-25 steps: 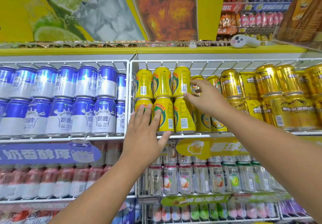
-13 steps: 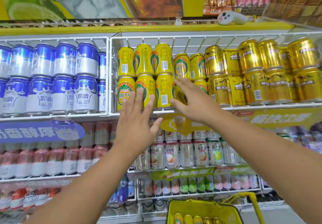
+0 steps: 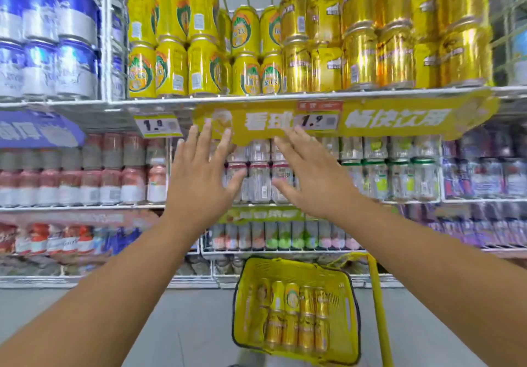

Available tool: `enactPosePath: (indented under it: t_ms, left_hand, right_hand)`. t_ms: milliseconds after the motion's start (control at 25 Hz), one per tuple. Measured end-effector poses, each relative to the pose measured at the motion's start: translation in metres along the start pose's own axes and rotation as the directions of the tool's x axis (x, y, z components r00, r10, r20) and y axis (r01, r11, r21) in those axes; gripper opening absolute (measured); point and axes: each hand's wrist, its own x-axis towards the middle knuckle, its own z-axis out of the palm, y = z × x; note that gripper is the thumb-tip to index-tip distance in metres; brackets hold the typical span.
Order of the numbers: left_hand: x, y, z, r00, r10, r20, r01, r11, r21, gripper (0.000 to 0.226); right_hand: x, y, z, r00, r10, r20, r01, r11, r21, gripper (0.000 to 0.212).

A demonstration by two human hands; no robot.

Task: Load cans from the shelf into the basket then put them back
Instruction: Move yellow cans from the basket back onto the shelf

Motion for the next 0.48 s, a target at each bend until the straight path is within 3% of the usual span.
enactPosePath:
  t_ms: [480]
  left_hand:
    - [-0.098,0.080,0.107,0.976,0.045,0.215,-0.020,0.993,-0.119,0.080]
  right_hand:
    - [-0.114,0.044,0.121,0.973,0.120,0.196,-0.153,0.975,0.161,0.081]
